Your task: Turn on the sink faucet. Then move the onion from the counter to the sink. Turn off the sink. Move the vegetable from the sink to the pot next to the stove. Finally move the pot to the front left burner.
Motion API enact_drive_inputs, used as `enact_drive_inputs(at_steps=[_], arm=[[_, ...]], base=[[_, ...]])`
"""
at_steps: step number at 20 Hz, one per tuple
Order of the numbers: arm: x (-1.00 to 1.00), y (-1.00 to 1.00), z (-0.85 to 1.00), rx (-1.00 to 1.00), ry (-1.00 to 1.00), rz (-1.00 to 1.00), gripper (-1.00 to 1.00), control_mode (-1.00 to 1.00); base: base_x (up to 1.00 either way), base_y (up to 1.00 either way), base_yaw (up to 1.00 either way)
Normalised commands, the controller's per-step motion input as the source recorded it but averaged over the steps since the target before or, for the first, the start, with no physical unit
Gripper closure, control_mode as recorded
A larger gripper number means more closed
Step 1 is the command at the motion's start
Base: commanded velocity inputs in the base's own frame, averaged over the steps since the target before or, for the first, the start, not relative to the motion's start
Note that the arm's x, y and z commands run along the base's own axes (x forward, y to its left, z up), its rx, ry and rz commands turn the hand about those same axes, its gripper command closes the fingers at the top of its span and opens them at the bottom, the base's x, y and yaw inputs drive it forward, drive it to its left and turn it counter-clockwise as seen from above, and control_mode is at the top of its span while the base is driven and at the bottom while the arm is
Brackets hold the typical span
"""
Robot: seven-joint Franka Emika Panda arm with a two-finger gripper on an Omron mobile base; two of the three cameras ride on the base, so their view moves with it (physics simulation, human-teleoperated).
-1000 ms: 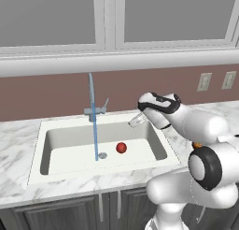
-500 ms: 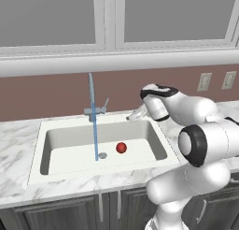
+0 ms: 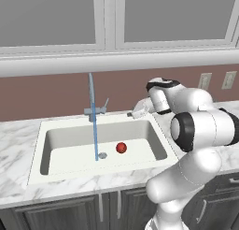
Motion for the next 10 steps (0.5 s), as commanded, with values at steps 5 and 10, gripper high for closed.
enact_drive_inputs(at_steps=[5,10], arm=[[0.04,0.09,-0.04,0.01,-0.02,0.05,-1.0,-1.0],[0.17,0.12,0.0,0.0,0.0,0.0,-1.0,-1.0]], base=[[0.0,0.0,0.0],[0.0,0.0,0.0]])
